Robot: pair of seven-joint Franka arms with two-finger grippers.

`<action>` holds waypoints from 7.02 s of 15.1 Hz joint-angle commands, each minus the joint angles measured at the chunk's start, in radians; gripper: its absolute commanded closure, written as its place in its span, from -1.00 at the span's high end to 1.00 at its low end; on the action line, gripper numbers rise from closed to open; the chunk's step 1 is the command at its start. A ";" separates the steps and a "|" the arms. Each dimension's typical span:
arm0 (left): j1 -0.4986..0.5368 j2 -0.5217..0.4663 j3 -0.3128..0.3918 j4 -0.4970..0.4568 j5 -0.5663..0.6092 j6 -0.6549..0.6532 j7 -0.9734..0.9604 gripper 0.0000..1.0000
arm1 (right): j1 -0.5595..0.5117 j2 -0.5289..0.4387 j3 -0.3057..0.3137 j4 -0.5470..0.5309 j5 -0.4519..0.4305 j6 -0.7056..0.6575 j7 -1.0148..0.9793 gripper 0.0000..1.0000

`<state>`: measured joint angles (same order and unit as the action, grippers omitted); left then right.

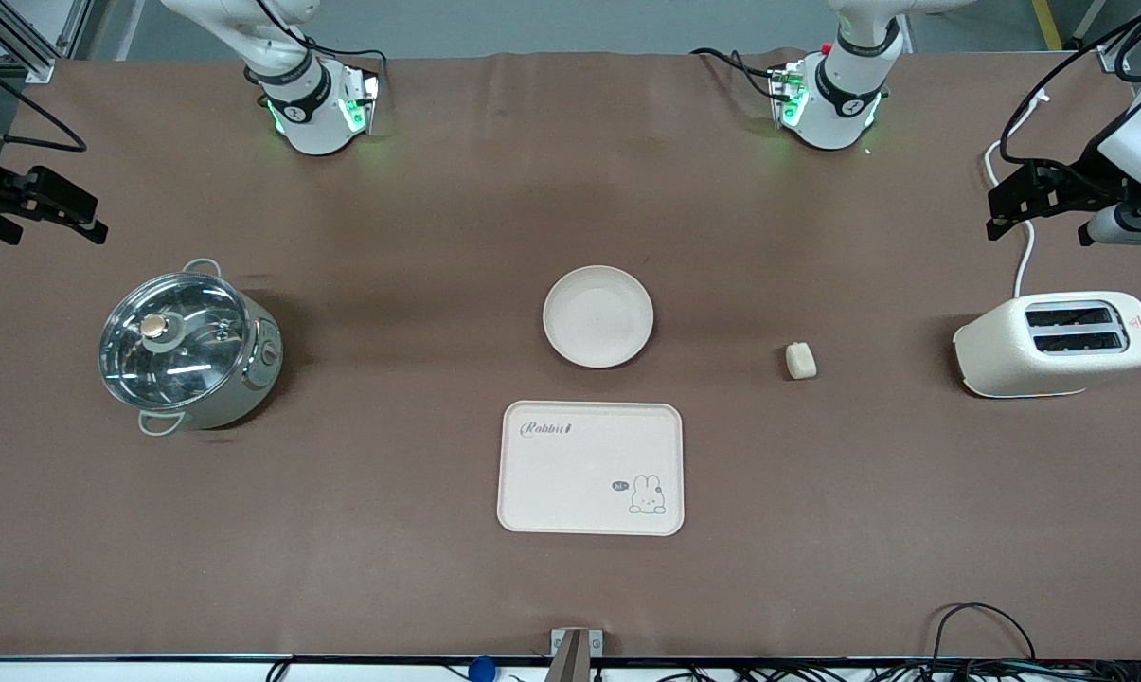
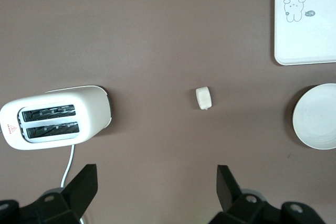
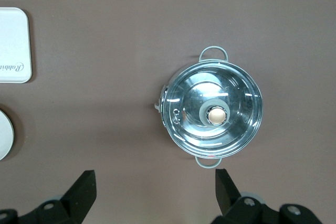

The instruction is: Place bun in plate and plate on tray

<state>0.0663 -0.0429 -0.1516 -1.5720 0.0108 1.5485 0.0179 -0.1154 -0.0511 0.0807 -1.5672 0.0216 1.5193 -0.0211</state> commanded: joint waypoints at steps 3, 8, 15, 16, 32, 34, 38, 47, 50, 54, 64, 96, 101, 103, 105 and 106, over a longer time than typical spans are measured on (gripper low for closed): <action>0.004 0.017 -0.005 0.032 0.004 -0.019 -0.003 1.00 | -0.009 -0.027 0.005 -0.031 0.020 0.012 0.001 1.00; 0.001 0.095 -0.008 0.027 0.001 -0.016 -0.007 1.00 | -0.007 -0.027 0.005 -0.031 0.020 0.012 0.003 1.00; -0.043 0.178 -0.039 -0.179 -0.009 0.253 -0.267 1.00 | 0.005 -0.024 0.010 -0.034 0.023 0.016 0.004 1.00; -0.060 0.182 -0.045 -0.233 0.001 0.325 -0.326 1.00 | 0.014 -0.018 0.010 -0.040 0.029 0.021 0.004 1.00; -0.079 0.462 -0.048 -0.631 0.005 1.105 -0.486 0.47 | 0.261 0.273 0.010 -0.269 0.130 0.559 0.366 1.00; -0.083 0.474 -0.049 -0.628 0.003 1.105 -0.495 0.10 | 0.295 0.325 0.010 -0.269 0.229 0.608 0.417 1.00; -0.149 0.451 -0.083 -0.619 0.003 1.079 -0.684 -0.40 | 0.387 0.376 0.010 -0.272 0.320 0.696 0.425 1.00; -0.437 0.504 -0.108 -0.294 -0.002 0.751 -1.163 -0.42 | 0.660 0.516 0.008 -0.304 0.322 0.892 0.631 1.00; -0.505 0.604 -0.108 -0.192 -0.005 0.760 -1.272 -0.40 | 0.718 0.536 0.007 -0.324 0.321 0.895 0.636 1.00; -0.536 0.676 -0.109 -0.164 -0.009 0.811 -1.297 -0.15 | 0.744 0.539 0.007 -0.353 0.321 0.912 0.641 0.96; -0.502 0.595 -0.105 -0.154 0.003 0.762 -1.345 1.00 | 0.790 0.645 0.004 -0.315 0.307 0.978 0.667 -0.02; -0.008 0.571 -0.089 0.151 0.218 0.480 -0.554 1.00 | 0.554 0.856 0.005 0.170 0.406 0.884 0.691 -0.99; 0.070 0.456 -0.098 0.152 0.224 0.360 -0.290 1.00 | 0.568 0.941 0.004 0.260 0.406 0.921 0.714 -0.99; 0.073 0.388 -0.100 0.152 0.221 0.312 -0.273 1.00 | 0.574 0.967 0.004 0.289 0.403 0.921 0.733 -0.99; 0.079 0.332 -0.098 0.152 0.219 0.262 -0.271 1.00 | 0.577 0.978 0.002 0.293 0.394 0.921 0.731 -0.99; 0.084 0.304 -0.100 0.152 0.219 0.230 -0.269 1.00 | 0.580 0.978 0.002 0.289 0.390 0.920 0.728 -0.99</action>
<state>0.1408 0.3296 -0.2427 -1.3983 0.2277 1.8318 -0.2649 0.4591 0.9052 0.0806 -1.3101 0.4096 2.4438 0.6956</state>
